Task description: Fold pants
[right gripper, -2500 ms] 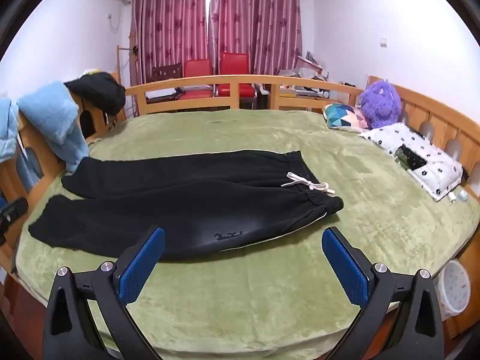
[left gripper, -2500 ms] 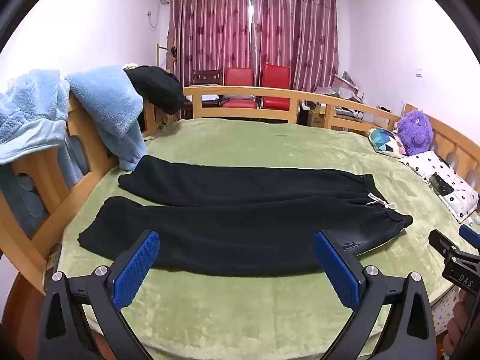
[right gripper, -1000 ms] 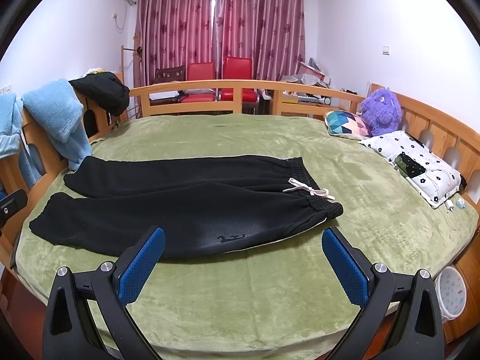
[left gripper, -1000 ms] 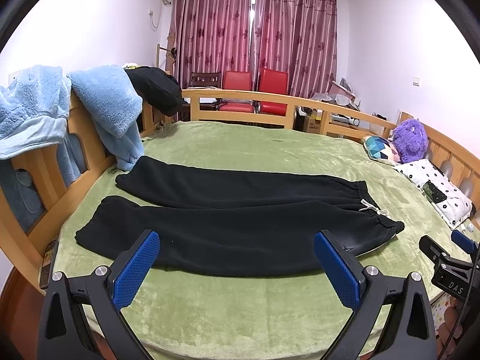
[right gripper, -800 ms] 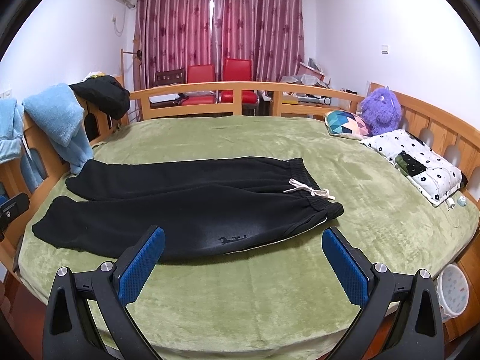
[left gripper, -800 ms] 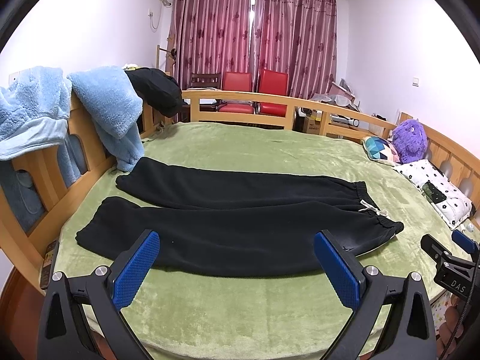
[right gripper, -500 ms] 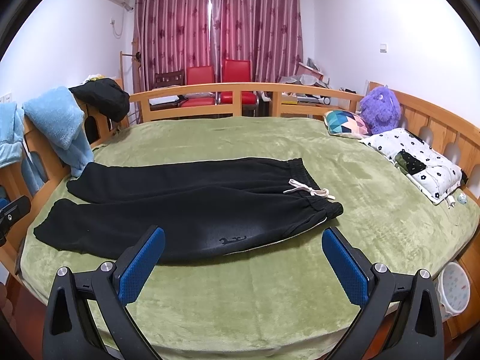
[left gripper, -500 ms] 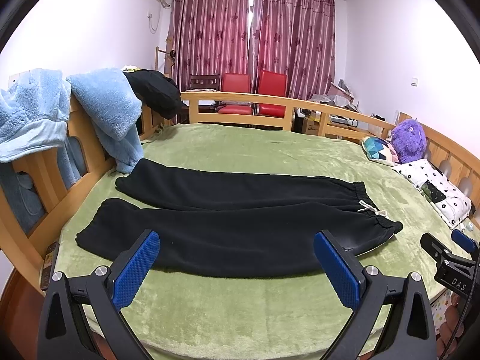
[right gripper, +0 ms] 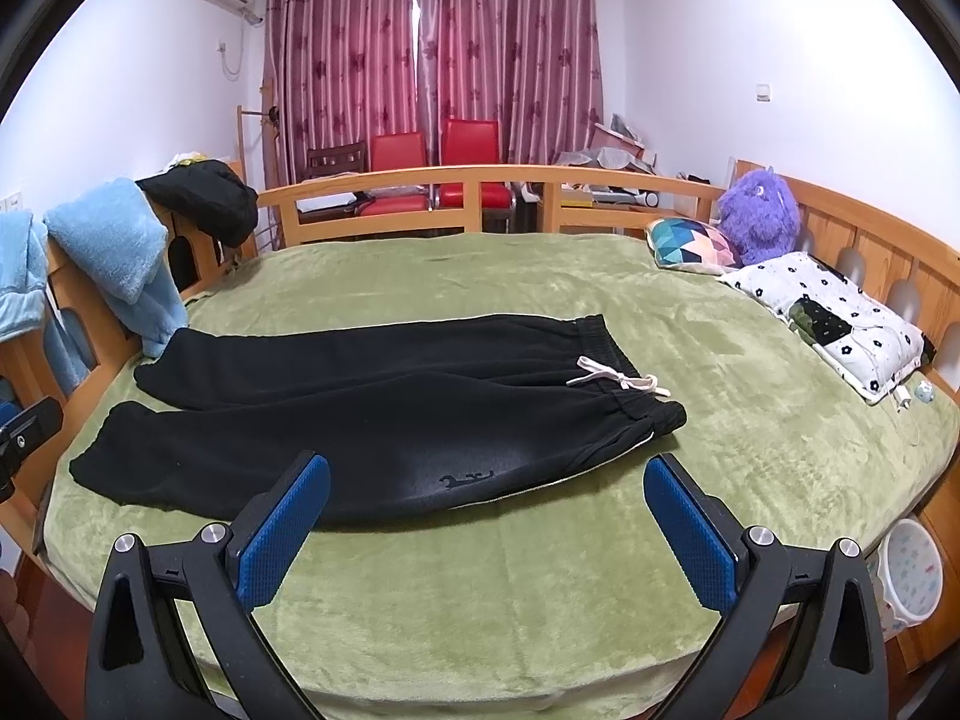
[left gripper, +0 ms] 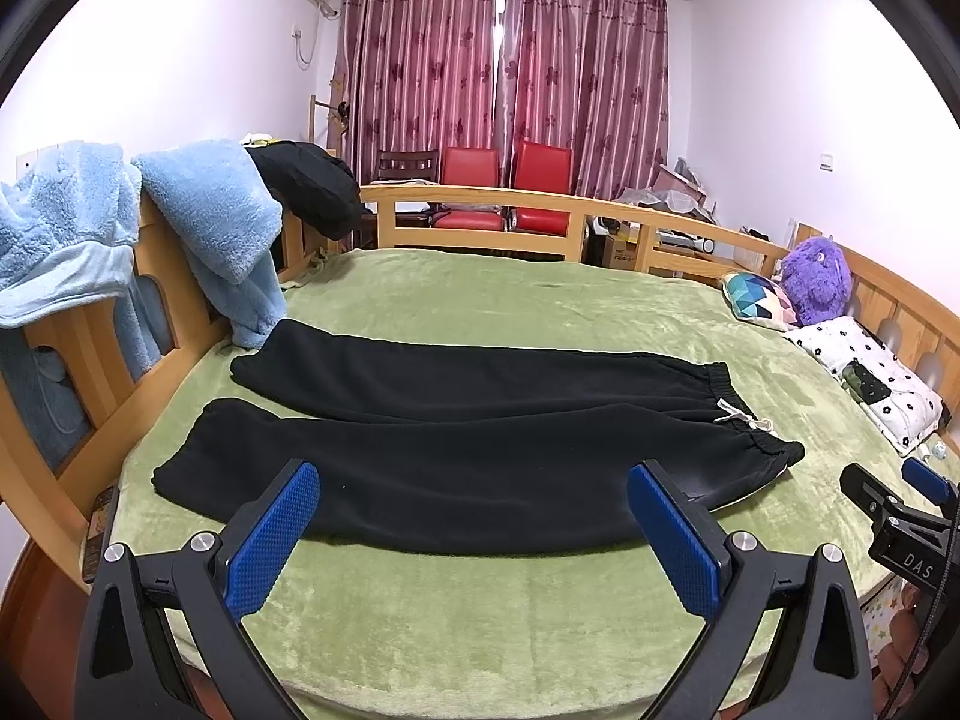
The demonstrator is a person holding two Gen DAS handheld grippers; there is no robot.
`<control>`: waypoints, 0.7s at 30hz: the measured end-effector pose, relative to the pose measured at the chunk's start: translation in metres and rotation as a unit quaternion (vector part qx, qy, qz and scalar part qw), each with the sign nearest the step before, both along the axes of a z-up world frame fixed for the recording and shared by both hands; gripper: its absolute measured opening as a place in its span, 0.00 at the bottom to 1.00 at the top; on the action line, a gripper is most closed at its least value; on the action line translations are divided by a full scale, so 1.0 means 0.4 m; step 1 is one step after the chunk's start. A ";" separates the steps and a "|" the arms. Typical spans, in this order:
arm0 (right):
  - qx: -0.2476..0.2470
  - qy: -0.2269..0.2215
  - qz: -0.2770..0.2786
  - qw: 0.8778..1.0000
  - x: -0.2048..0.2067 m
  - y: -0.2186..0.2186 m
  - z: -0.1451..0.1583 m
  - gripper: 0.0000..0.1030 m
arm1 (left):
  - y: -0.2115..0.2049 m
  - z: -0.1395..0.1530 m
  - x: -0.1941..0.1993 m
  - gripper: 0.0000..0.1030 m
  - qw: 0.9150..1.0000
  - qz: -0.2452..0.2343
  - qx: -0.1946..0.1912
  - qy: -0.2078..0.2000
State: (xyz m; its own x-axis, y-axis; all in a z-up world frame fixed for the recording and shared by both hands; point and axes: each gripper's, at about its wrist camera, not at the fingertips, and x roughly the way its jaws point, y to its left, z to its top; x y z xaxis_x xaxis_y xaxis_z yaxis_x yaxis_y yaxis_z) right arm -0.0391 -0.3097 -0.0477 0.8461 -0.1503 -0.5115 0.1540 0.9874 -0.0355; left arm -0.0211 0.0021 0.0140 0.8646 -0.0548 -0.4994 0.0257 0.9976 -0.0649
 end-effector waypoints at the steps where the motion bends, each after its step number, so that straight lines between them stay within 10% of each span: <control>1: 0.001 0.001 -0.001 1.000 -0.001 -0.002 0.000 1.00 | -0.001 0.001 -0.001 1.00 1.000 0.000 -0.001 0.000; 21: 0.017 0.032 -0.002 0.999 0.069 -0.012 -0.037 1.00 | 0.013 -0.038 0.061 1.00 1.000 0.015 0.003 0.003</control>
State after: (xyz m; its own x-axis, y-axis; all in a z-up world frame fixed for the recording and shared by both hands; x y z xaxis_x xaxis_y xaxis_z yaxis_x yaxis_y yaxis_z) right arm -0.0116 -0.3143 -0.0625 0.8103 -0.1356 -0.5701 0.1568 0.9876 -0.0121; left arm 0.0034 0.0071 -0.0014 0.8625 -0.0265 -0.5054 -0.0044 0.9982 -0.0599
